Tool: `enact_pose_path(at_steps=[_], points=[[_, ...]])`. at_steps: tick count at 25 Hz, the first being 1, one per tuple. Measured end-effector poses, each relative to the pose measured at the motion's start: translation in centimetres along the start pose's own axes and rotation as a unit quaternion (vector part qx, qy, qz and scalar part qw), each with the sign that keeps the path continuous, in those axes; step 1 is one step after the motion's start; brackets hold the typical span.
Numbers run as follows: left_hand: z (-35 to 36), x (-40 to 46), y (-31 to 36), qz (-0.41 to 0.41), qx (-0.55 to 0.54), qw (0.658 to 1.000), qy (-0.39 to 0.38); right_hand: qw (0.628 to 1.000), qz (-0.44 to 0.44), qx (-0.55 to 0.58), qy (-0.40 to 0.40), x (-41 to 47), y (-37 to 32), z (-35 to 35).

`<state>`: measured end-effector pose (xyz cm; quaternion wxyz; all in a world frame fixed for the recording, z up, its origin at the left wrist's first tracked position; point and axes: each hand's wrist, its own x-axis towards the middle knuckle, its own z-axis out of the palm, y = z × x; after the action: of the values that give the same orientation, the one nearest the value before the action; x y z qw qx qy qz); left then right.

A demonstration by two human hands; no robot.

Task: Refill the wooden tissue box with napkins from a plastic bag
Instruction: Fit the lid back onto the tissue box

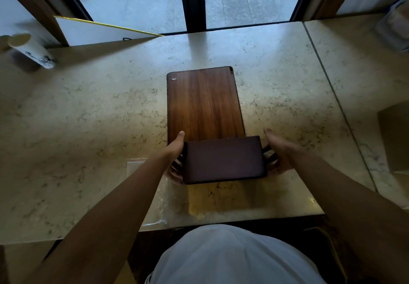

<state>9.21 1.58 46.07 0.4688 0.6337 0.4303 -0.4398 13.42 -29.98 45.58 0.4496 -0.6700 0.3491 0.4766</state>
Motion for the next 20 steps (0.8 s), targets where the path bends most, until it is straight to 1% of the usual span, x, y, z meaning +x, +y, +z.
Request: enact_pose_path(at_steps=[2, 5, 11, 14, 18, 20], points=[[0.2, 0.4, 0.9, -0.022, 0.030, 0.999, 0.011, 0.999, 0.031, -0.029, 0.003, 0.4, -1.0, 0.0], [0.4, 1.2, 1.6, -0.026, 0.053, 0.998, 0.025, 0.996, 0.052, -0.074, 0.015, 0.6, -1.9, 0.5], [-1.1, 0.5, 1.9, 0.004, 0.058, 0.998, -0.028, 0.996, 0.035, -0.075, -0.011, 0.1, -1.9, 0.0], [-1.8, -0.9, 2.0, 0.047, 0.039, 0.997, -0.042, 0.998, -0.020, -0.062, -0.019, -0.6, -1.8, -0.8], [-3.1, -2.8, 1.8, 0.159, -0.002, 0.987, 0.023, 0.988, -0.153, -0.007, -0.009, -1.5, -1.3, -1.3], [-3.1, -3.4, 1.0, 0.215, -0.073, 0.973, 0.044, 0.977, -0.210, 0.040, -0.008, -1.8, -1.1, -1.4]])
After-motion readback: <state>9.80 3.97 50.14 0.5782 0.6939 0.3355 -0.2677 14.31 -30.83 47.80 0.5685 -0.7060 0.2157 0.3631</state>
